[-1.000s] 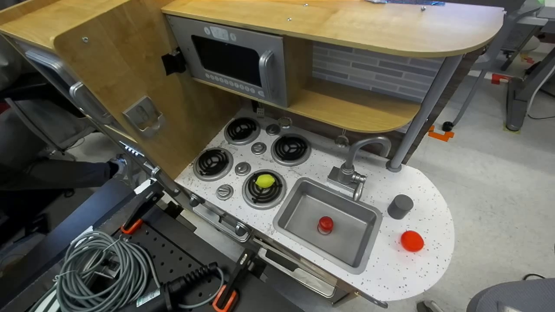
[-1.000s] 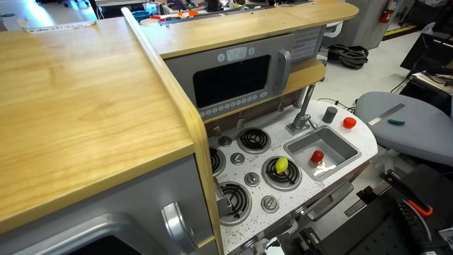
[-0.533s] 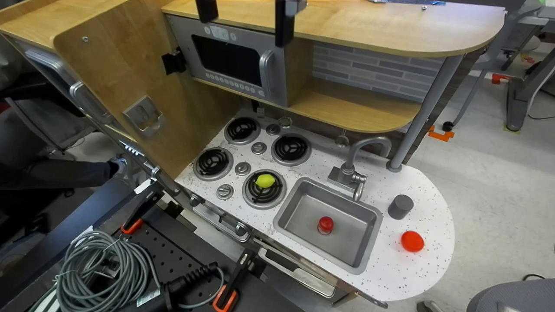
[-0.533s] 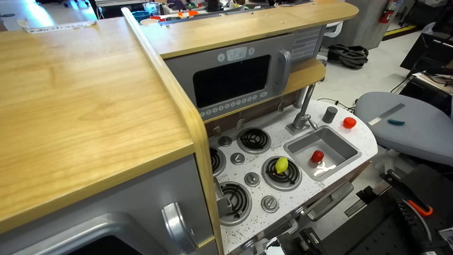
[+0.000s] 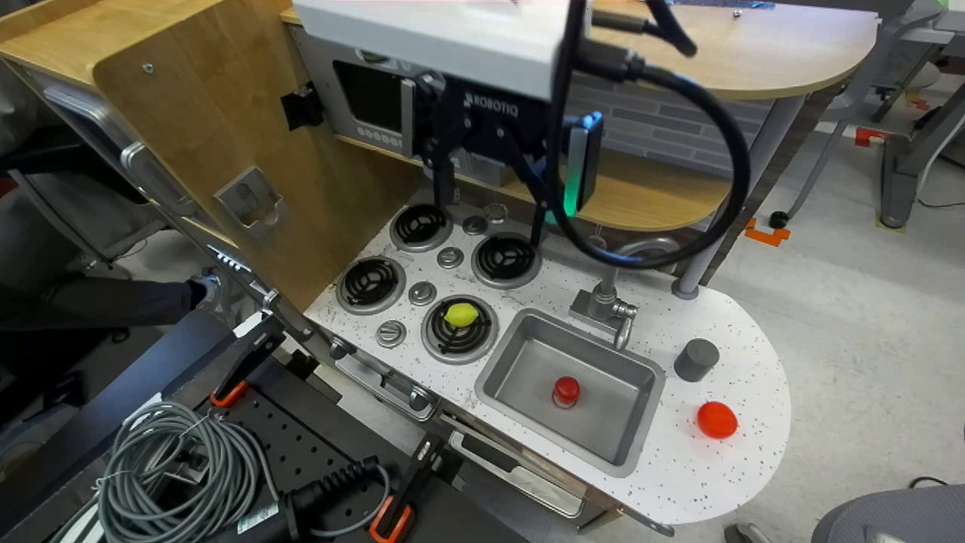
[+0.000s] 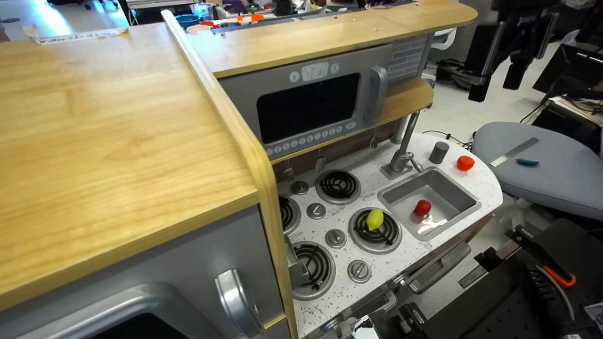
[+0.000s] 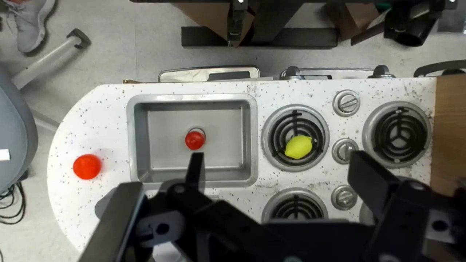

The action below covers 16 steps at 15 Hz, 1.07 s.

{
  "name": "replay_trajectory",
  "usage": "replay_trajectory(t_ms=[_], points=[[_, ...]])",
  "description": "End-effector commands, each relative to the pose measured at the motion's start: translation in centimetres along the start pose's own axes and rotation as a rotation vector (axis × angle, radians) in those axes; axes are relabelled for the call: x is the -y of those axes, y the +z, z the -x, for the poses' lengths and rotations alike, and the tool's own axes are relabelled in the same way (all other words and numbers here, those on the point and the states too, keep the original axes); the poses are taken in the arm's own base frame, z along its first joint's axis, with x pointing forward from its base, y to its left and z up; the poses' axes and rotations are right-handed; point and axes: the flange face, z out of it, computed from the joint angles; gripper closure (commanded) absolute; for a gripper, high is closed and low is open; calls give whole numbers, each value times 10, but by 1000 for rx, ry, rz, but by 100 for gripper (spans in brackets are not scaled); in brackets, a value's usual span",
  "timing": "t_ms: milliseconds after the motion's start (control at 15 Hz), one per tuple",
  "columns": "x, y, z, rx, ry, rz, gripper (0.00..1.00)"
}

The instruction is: Pick up the red plush toy and put it on the sink countertop

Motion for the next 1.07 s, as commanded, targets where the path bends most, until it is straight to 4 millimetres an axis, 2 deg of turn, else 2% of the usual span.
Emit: replay_trajectory(t_ms=[0,133,400,533,800,1000], points=[[-32,39,-15,62,-11,28,0],[-50,65,-21,101,16,30,0],[-78,137,-43,104,62,86,0],[-93,173,-47,88,48,143,0],[-114,239,-50,104,13,242,0],[-119,272,-54,121,-20,275,0]])
